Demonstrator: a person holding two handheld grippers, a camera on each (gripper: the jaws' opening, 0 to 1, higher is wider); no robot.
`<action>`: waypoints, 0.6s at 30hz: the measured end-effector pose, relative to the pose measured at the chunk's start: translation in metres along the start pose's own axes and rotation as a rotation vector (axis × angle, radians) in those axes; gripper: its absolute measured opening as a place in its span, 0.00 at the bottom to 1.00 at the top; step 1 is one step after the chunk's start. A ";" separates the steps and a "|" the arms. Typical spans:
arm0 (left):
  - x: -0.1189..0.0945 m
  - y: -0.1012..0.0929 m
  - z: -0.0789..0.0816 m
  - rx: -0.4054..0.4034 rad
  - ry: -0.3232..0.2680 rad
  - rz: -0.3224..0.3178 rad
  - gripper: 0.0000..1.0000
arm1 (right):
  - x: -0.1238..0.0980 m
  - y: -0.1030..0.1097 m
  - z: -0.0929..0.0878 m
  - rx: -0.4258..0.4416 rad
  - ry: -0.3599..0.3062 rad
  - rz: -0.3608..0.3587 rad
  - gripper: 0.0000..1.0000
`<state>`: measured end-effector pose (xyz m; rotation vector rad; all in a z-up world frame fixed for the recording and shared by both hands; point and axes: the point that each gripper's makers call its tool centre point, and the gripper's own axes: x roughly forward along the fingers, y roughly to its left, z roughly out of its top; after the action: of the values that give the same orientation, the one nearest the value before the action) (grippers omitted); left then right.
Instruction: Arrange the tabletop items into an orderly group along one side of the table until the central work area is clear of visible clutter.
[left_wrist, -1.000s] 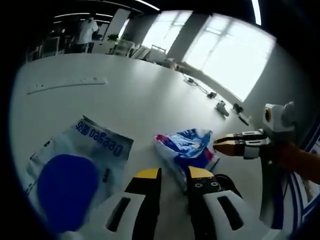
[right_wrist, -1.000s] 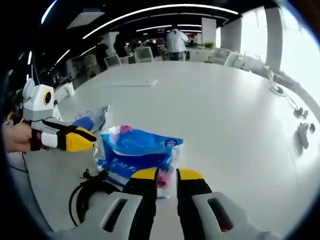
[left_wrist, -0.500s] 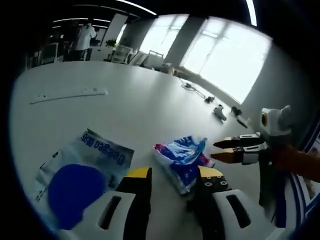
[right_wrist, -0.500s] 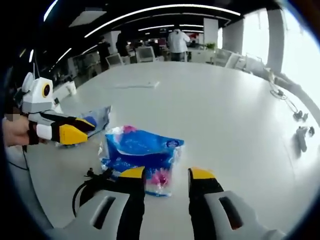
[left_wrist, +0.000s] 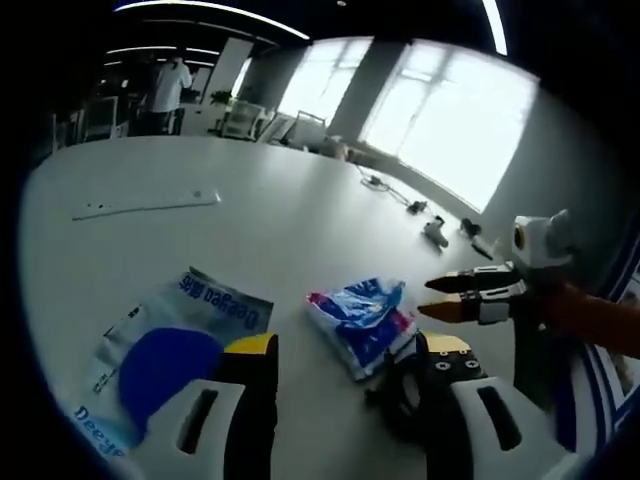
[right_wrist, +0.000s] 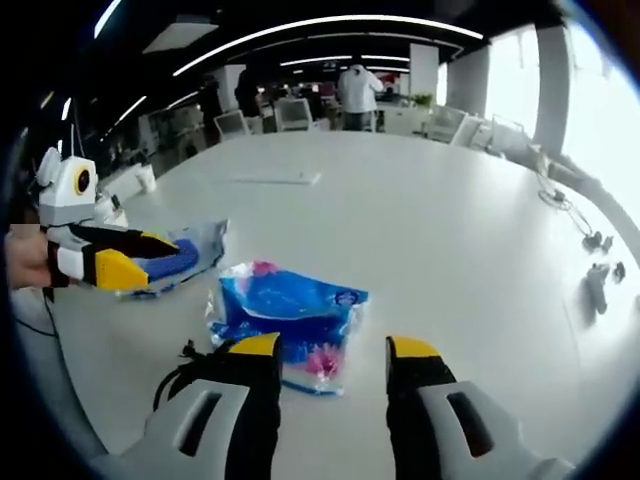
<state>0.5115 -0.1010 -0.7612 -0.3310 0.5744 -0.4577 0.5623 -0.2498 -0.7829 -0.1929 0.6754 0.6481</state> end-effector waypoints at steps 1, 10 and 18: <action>-0.003 0.001 -0.001 -0.001 0.000 0.005 0.57 | 0.000 0.000 0.001 -0.001 -0.001 0.001 0.38; -0.023 0.012 -0.004 -0.019 -0.014 0.047 0.67 | -0.002 0.008 0.017 -0.033 -0.026 0.013 0.39; -0.042 0.019 -0.003 -0.037 -0.045 0.075 0.68 | -0.002 0.019 0.032 -0.072 -0.046 0.037 0.39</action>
<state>0.4845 -0.0643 -0.7532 -0.3529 0.5501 -0.3671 0.5659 -0.2237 -0.7563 -0.2320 0.6128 0.7115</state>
